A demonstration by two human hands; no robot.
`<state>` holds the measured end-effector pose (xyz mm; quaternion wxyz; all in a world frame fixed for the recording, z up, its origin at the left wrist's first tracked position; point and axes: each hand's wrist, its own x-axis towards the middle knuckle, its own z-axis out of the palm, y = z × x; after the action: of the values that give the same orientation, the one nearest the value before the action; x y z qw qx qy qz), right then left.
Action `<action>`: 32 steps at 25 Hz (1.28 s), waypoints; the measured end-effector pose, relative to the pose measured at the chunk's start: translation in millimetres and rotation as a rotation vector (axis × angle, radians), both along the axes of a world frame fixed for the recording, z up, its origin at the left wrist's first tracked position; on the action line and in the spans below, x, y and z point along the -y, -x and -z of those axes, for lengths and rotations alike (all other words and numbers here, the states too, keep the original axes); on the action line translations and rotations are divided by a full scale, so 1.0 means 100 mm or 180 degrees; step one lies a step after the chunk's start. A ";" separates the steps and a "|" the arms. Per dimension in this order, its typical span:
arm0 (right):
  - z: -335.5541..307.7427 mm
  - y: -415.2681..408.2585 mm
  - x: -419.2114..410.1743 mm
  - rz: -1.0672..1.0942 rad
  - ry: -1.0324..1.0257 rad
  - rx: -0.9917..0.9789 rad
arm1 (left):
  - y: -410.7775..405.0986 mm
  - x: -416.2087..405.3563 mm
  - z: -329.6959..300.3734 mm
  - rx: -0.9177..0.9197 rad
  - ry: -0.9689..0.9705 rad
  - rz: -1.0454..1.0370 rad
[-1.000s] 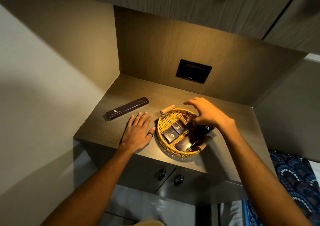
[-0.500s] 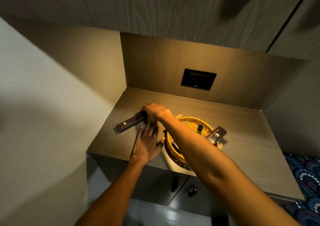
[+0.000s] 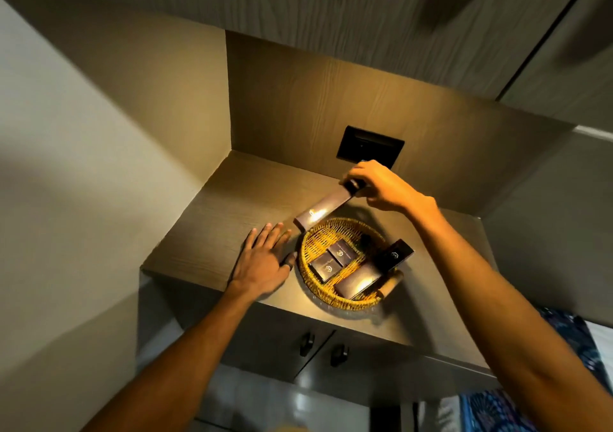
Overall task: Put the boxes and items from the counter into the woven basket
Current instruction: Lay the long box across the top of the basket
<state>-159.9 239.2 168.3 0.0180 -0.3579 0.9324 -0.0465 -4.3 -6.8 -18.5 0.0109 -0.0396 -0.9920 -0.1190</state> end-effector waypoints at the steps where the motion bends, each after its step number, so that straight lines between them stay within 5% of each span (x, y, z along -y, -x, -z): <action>1: 0.04 -0.05 -0.15 0.0012 -0.0046 0.0070 | 0.00 -0.01 -0.01 0.0051 0.0055 0.0014; 25: 0.50 -0.14 -0.21 0.0263 -0.0371 0.0295 | -0.01 -0.01 -0.02 0.0105 -0.0070 -0.0049; 27: 0.46 -0.22 -0.27 0.0450 -0.0382 0.0280 | 0.00 0.00 -0.03 0.0097 -0.0188 -0.0038; 32: 0.65 -1.01 -0.40 0.2133 0.0656 -0.0566 | 0.08 -0.06 -0.10 0.0085 -0.0255 0.0170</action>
<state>-59.2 279.6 103.4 -0.1156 -0.0350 0.9863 -0.1123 -12.7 -0.8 -8.3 -0.0040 -0.0640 -0.9851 -0.1594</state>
